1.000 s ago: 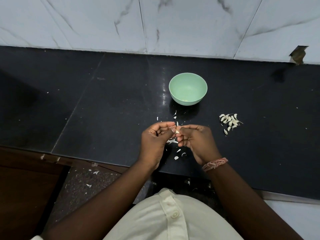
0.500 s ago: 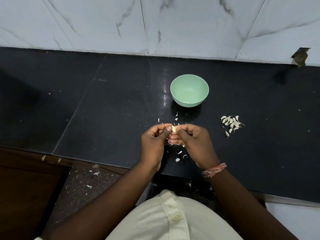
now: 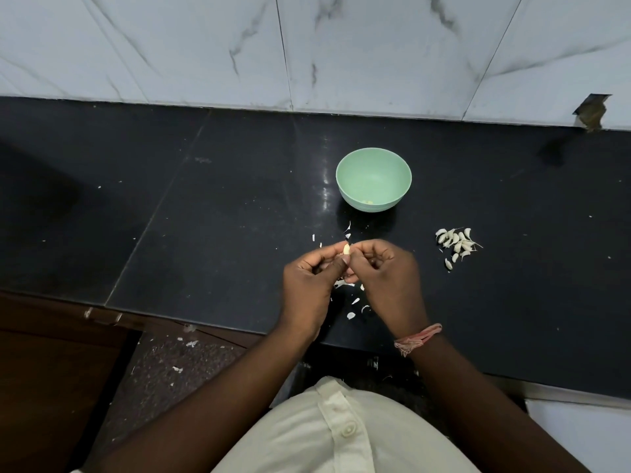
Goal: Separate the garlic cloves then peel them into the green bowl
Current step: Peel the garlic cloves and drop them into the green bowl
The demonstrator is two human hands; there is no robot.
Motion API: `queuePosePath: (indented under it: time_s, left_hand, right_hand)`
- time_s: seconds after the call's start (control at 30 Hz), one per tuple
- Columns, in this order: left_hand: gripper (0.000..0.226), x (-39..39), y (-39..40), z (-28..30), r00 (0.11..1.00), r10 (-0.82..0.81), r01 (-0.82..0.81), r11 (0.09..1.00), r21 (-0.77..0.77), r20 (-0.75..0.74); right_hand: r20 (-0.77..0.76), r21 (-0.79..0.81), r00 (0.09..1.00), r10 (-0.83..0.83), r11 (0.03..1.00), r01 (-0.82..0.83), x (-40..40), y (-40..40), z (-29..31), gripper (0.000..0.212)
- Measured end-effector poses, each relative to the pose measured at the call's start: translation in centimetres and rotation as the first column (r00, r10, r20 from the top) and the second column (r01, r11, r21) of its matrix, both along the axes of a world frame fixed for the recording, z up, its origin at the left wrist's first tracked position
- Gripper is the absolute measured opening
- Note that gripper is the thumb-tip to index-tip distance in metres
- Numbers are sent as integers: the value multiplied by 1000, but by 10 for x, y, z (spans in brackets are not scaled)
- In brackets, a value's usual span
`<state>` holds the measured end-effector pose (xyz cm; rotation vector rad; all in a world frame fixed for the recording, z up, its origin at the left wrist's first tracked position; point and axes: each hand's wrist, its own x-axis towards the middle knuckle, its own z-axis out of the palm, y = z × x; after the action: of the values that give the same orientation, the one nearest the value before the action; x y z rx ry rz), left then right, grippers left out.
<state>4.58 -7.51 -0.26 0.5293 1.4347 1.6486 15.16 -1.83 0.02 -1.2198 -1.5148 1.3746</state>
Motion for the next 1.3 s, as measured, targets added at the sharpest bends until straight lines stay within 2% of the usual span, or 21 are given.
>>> queuePosePath:
  time_s: [0.13,0.33,0.43,0.57,0.67,0.73,0.8,0.87,0.93,1.03,1.1,1.17,1.3]
  left_hand:
    - [24,0,-1,-1,1000,2,-2,1000,-18,-10]
    - [18,0,-1,-3,998,-26,27,999,-28,55]
    - [14,-1,-1,-4,979,-67,74,997,-30,194]
    - [12,-4,0,0,910,-89,105,994,-16,406]
    - [11,-6,0,3,877,-90,116,993,-27,472]
    - [6,-6,-1,4,864,-89,125,991,-40,495]
    - [4,-5,-1,3,853,-89,132,990,-47,515]
    - [6,-4,-1,0,852,-83,124,991,-46,517]
    - [11,-3,-1,-2,862,-67,104,994,-46,503]
    - [21,-4,-2,-3,877,-34,75,995,-68,479]
    - [21,-5,-3,-4,883,-20,64,995,-78,469]
    - [19,-5,-2,-3,883,4,45,995,-94,470]
    - [15,-4,-1,-1,881,33,26,993,-118,473]
  right_hand:
    - [15,-4,1000,8,1000,-8,1,1,2,9]
    - [6,-6,1000,4,1000,-4,2,1,4,10]
    - [-10,-42,1000,-3,999,3,1,0,5,11]
    - [-58,-121,998,-36,992,29,4,2,3,13]
    - [-33,-114,996,-81,991,77,7,6,0,22]
    - [24,-78,997,-75,994,77,7,8,-4,36]
    - [164,39,985,-61,998,55,8,9,-10,48]
    - [223,118,974,-47,993,21,8,7,-15,37]
    - [197,120,980,-37,993,14,8,5,-19,15]
    - [202,101,979,12,994,-33,7,4,-21,41]
    - [230,122,972,45,990,-75,6,4,-19,47]
    - [264,175,963,46,980,-95,6,3,-15,46]
    - [161,219,985,66,971,-101,3,-1,-9,31]
